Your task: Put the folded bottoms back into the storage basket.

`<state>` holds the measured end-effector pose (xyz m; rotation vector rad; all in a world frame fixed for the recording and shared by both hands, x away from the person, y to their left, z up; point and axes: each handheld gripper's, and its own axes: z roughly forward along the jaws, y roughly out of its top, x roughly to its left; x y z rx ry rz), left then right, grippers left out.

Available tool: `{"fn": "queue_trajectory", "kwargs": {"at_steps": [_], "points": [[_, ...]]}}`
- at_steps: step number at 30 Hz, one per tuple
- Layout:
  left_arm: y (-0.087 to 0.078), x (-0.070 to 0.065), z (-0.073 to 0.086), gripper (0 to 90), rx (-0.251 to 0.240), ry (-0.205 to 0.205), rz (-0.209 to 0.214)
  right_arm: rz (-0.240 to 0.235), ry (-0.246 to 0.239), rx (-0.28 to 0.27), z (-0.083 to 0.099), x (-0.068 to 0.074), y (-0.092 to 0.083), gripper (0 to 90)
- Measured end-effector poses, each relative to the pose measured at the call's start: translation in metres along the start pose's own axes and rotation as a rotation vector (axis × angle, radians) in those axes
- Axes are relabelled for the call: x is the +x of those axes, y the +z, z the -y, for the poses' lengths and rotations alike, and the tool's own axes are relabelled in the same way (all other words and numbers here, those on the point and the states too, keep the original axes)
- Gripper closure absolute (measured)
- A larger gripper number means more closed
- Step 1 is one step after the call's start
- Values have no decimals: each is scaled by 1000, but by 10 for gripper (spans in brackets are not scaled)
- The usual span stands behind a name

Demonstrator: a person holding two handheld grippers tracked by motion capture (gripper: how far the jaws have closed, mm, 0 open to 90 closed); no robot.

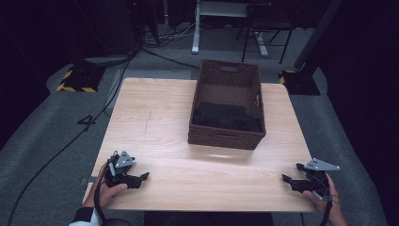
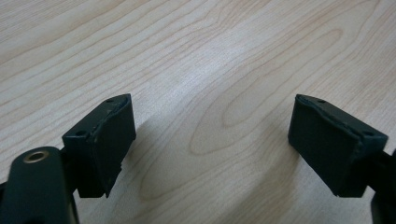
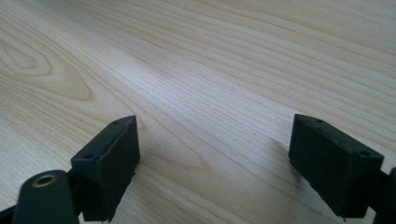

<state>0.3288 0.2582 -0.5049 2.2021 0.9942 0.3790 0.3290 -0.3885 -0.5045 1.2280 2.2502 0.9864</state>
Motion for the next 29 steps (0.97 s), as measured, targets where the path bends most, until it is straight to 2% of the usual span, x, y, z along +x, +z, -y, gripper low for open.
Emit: {"fn": "queue_trajectory", "kwargs": {"at_steps": [7,29], "points": [[0,0,0,146,0,1,-2,10,8,-1,0,0,-1,164],[1,0,-1,144,1,2,-2,0,4,-1,0,-1,0,165]]}}
